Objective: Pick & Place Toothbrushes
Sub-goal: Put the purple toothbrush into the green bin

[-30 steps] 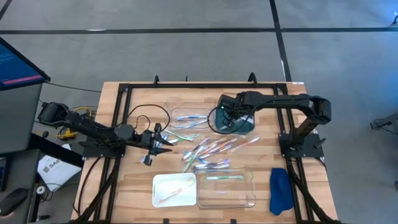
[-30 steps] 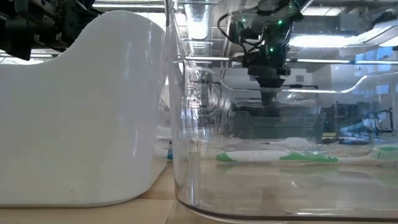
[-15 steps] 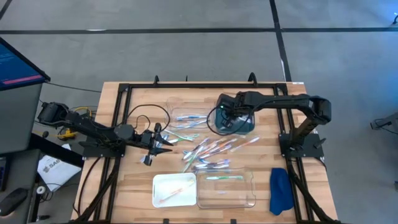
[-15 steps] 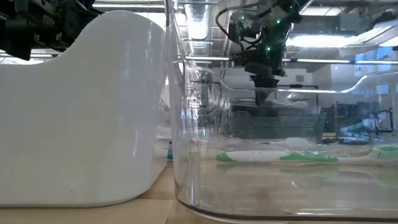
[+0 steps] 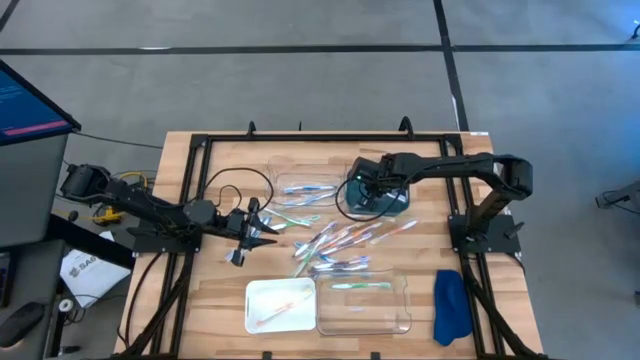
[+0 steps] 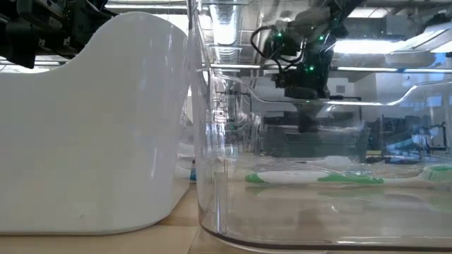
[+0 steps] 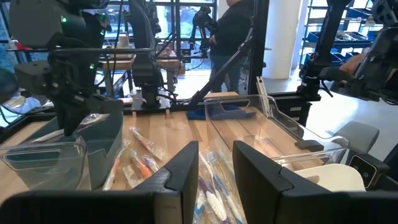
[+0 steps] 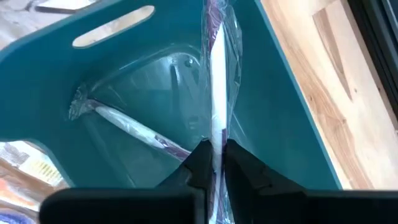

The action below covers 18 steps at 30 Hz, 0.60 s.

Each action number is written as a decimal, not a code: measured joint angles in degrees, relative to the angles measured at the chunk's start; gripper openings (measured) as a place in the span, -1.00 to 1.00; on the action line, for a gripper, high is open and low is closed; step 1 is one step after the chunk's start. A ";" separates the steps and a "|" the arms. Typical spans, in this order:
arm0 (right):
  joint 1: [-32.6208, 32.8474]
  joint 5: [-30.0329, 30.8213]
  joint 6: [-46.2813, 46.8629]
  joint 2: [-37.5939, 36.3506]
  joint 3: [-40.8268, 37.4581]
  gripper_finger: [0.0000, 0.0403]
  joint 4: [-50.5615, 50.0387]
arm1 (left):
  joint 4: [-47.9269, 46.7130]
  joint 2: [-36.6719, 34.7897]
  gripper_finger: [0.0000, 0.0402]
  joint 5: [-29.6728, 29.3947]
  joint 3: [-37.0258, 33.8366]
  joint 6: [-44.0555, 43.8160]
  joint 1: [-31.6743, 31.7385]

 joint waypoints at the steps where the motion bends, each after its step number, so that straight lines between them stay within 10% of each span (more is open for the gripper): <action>1: -0.02 0.00 -0.15 0.00 -0.11 -0.87 0.25 | 0.00 0.00 -0.53 0.00 0.00 0.00 0.00; 18: -0.04 -1.26 -3.26 0.00 -3.98 -0.89 6.36 | 0.00 0.00 -0.53 0.00 0.00 0.15 0.00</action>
